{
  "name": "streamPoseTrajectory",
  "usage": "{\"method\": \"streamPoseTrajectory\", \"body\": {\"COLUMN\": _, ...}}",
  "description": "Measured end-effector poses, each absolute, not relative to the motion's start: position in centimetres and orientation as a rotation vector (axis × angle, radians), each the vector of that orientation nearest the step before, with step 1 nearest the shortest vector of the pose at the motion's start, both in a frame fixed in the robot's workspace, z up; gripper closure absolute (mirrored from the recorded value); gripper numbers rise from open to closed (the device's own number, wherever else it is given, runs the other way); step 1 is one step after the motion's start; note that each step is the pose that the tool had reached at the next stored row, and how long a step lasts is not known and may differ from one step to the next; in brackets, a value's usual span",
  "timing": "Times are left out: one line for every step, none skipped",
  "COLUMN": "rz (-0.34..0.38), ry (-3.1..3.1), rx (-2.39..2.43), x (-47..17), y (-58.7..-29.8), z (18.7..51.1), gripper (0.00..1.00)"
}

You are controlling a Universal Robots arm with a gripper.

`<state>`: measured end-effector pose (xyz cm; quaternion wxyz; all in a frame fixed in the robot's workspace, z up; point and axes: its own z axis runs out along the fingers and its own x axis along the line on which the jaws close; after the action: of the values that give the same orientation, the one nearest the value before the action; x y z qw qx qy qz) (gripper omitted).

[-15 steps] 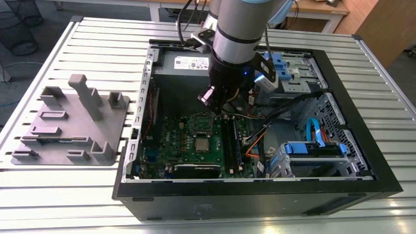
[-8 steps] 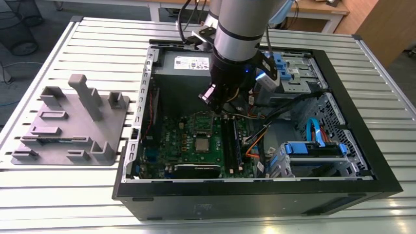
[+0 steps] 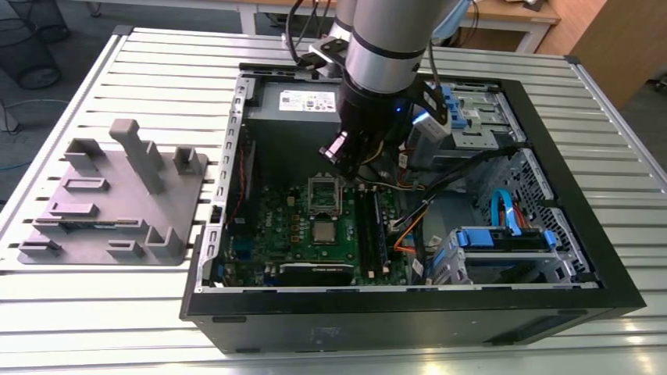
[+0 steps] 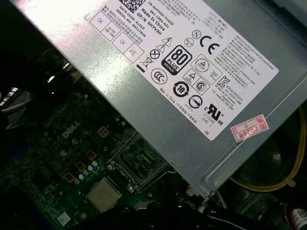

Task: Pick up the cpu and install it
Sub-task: 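Close the cpu cover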

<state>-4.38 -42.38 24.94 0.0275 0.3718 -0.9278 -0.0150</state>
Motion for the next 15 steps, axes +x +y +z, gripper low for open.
{"method": "streamPoseTrajectory", "body": {"rz": -0.046, "ry": -2.865, "rx": 1.148, "x": -4.4, "y": -42.4, "z": 24.9, "gripper": 0.89}}
{"method": "streamPoseTrajectory", "body": {"rz": -0.046, "ry": -2.865, "rx": 1.148, "x": -4.4, "y": -42.4, "z": 24.9, "gripper": 0.89}}
{"method": "streamPoseTrajectory", "body": {"rz": -0.046, "ry": -2.865, "rx": 1.148, "x": -4.4, "y": -42.4, "z": 24.9, "gripper": 0.89}}
{"method": "streamPoseTrajectory", "body": {"rz": -0.046, "ry": -2.865, "rx": 1.148, "x": -4.4, "y": -42.4, "z": 24.8, "gripper": 0.89}}
{"method": "streamPoseTrajectory", "body": {"rz": -0.046, "ry": -2.865, "rx": 1.148, "x": -4.3, "y": -42.4, "z": 24.7, "gripper": 0.89}}
{"method": "streamPoseTrajectory", "body": {"rz": -0.046, "ry": -2.865, "rx": 1.148, "x": -4.3, "y": -42.4, "z": 24.5, "gripper": 0.89}}
{"method": "streamPoseTrajectory", "body": {"rz": -0.046, "ry": -2.865, "rx": 1.148, "x": -4.2, "y": -42.4, "z": 24.3, "gripper": 0.89}}
{"method": "streamPoseTrajectory", "body": {"rz": -0.046, "ry": -2.865, "rx": 1.148, "x": -4.1, "y": -42.4, "z": 24.1, "gripper": 0.89}}
{"method": "streamPoseTrajectory", "body": {"rz": -0.046, "ry": -2.865, "rx": 1.148, "x": -4.1, "y": -42.4, "z": 24.0, "gripper": 0.89}}
{"method": "streamPoseTrajectory", "body": {"rz": -0.046, "ry": -2.865, "rx": 1.148, "x": -4.1, "y": -42.3, "z": 23.8, "gripper": 0.89}}
{"method": "streamPoseTrajectory", "body": {"rz": -0.046, "ry": -2.865, "rx": 1.148, "x": -4.1, "y": -42.3, "z": 23.6, "gripper": 0.89}}
{"method": "streamPoseTrajectory", "body": {"rz": -0.046, "ry": -2.865, "rx": 1.148, "x": -4.1, "y": -42.3, "z": 23.4, "gripper": 0.89}}
{"method": "streamPoseTrajectory", "body": {"rz": -0.046, "ry": -2.865, "rx": 1.148, "x": -4.1, "y": -42.2, "z": 23.2, "gripper": 0.89}}
{"method": "streamPoseTrajectory", "body": {"rz": -0.046, "ry": -2.865, "rx": 1.148, "x": -4.1, "y": -42.2, "z": 23.1, "gripper": 0.89}}
{"method": "streamPoseTrajectory", "body": {"rz": -0.046, "ry": -2.865, "rx": 1.147, "x": -4.0, "y": -42.1, "z": 22.9, "gripper": 0.89}}
